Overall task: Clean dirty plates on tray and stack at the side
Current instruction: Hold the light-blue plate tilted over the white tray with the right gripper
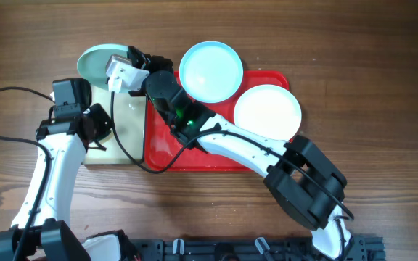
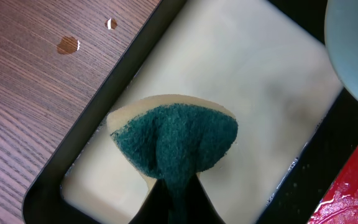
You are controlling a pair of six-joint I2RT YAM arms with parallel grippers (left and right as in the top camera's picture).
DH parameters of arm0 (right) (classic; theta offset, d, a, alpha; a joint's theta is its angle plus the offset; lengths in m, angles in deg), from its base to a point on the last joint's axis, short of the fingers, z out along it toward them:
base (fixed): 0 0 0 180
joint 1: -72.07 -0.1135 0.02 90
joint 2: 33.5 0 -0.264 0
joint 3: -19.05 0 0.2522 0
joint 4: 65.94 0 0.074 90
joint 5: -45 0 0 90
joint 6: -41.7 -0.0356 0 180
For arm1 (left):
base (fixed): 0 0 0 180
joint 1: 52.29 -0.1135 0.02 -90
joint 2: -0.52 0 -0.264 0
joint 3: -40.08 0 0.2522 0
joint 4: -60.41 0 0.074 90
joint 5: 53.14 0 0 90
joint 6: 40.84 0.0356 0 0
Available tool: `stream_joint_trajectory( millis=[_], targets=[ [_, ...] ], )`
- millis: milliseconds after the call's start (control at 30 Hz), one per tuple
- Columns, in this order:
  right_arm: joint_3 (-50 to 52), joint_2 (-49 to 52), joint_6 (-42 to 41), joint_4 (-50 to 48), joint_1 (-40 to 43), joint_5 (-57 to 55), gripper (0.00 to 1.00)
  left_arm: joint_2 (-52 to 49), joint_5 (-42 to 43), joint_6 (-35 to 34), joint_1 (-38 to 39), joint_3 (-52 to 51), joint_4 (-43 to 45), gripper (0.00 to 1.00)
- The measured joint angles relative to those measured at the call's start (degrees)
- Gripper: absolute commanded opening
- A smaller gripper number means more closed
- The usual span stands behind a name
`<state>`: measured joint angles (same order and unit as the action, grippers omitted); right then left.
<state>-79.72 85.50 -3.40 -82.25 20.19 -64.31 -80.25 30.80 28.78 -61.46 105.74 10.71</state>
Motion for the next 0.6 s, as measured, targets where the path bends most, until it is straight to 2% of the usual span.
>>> stream_joint_trajectory(
  millis=[400,600],
  targets=[
    [0.0,0.0,-0.28,2.6,-0.17,0.02,0.04,0.0,0.0,0.0,0.0,0.0,0.0,0.04],
    [0.0,0.0,-7.63,2.56,-0.2,0.17,0.04,0.0,0.0,0.0,0.0,0.0,0.0,0.04]
  ],
)
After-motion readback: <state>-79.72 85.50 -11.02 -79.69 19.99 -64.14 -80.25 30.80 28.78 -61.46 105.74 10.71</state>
